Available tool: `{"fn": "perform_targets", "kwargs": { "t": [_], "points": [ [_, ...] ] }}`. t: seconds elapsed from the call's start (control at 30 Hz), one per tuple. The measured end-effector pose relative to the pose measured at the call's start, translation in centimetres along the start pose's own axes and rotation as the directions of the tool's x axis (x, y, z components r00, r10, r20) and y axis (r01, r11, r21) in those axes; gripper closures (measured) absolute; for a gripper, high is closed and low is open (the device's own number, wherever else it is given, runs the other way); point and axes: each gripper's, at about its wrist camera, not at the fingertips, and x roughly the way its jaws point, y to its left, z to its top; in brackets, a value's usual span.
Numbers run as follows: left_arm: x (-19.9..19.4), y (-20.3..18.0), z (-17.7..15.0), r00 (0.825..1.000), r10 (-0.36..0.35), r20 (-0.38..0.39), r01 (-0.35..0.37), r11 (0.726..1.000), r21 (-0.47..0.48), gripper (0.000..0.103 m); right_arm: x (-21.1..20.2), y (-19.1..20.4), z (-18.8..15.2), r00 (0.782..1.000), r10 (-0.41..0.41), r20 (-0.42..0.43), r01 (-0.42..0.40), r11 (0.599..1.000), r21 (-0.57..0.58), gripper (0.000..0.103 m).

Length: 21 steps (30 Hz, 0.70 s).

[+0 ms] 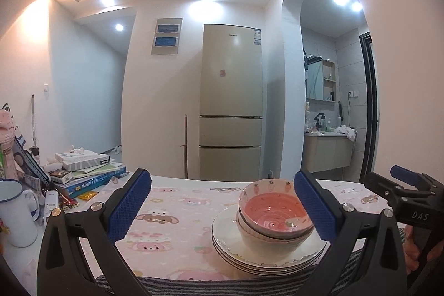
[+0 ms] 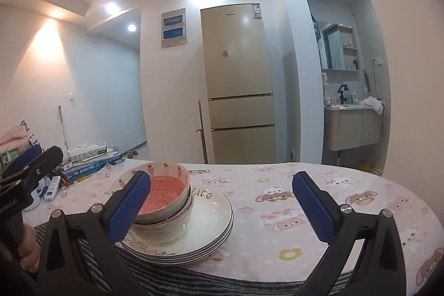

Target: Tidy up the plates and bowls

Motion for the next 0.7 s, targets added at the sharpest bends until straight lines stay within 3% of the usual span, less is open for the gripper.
{"fn": "perform_targets", "kwargs": {
  "t": [0.7],
  "points": [
    [-0.2,-0.5,-0.3,1.0,0.003,0.006,-0.003,1.0,0.023,0.0,-0.4,1.1,-0.4,1.0,-0.002,0.016,0.003,0.999,-0.04,0.0]
  ]
}}
